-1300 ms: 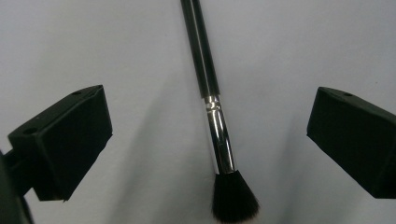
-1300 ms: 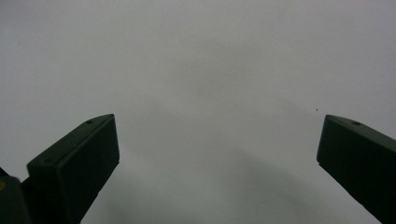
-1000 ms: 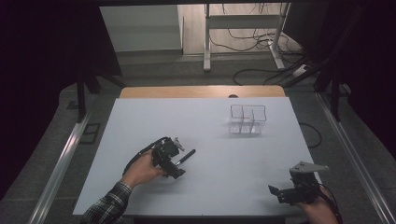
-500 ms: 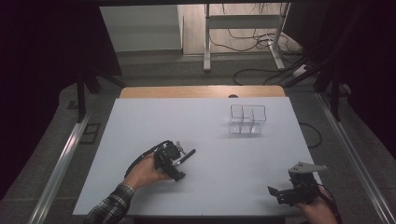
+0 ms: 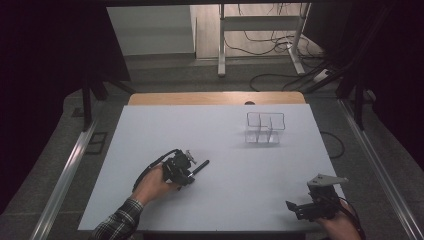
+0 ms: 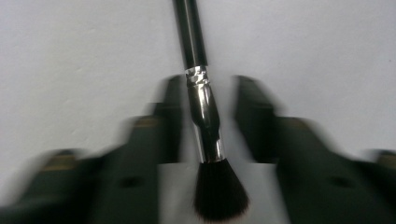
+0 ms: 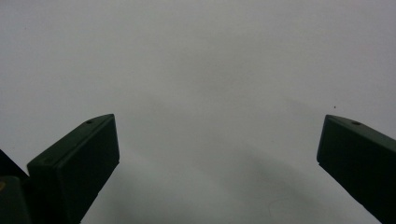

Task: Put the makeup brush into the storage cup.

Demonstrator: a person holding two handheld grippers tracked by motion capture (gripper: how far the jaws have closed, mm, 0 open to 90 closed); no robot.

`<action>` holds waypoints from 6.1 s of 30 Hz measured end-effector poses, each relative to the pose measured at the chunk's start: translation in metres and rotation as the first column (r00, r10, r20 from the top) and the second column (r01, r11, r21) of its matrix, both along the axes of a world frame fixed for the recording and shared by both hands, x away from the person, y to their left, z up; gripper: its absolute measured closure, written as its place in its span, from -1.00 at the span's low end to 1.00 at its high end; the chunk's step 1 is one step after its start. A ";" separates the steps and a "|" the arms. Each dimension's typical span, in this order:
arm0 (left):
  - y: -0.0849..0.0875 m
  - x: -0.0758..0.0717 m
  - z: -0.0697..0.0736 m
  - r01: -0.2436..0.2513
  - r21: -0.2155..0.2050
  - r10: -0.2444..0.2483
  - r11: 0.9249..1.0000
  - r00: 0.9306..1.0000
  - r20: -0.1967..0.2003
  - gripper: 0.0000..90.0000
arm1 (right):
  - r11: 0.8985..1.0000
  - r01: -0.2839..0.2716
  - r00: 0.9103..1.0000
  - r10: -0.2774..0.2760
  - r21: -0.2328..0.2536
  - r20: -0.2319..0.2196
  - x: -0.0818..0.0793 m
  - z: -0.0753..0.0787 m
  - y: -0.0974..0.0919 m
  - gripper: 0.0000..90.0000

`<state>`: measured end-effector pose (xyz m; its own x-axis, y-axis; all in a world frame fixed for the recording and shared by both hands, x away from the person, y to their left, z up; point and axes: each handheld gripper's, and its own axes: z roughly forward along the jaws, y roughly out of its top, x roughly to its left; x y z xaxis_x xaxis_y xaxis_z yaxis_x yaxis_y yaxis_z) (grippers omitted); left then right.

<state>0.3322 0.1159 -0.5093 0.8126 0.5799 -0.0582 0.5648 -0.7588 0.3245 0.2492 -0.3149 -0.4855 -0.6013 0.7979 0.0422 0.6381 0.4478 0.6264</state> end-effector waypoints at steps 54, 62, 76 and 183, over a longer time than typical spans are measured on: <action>0.023 -0.027 0.022 -0.035 -0.255 0.053 0.966 0.997 0.063 0.71 | 0.999 -0.029 0.999 0.028 0.016 0.045 -0.003 0.005 0.005 -1.00; 0.020 -0.037 0.025 -0.017 -0.287 0.038 0.958 0.997 0.068 0.71 | 0.999 -0.042 0.998 0.042 0.014 0.055 -0.003 0.006 0.008 -1.00; 0.017 -0.049 0.028 -0.002 -0.316 0.029 0.949 0.996 0.080 0.71 | 0.997 -0.073 0.995 0.070 0.040 0.068 -0.002 0.008 0.015 -1.00; -0.035 -0.071 0.029 0.209 -0.226 -0.194 0.951 0.977 0.086 0.71 | 0.867 -0.477 0.874 0.485 -0.146 0.027 0.026 0.008 0.180 -0.74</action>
<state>0.2616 0.0811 -0.4804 0.9175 0.3800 -0.1177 0.3810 -0.7544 0.5346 0.2750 -0.1353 -0.4772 -0.9100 0.4045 -0.0912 0.2849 0.7696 0.5715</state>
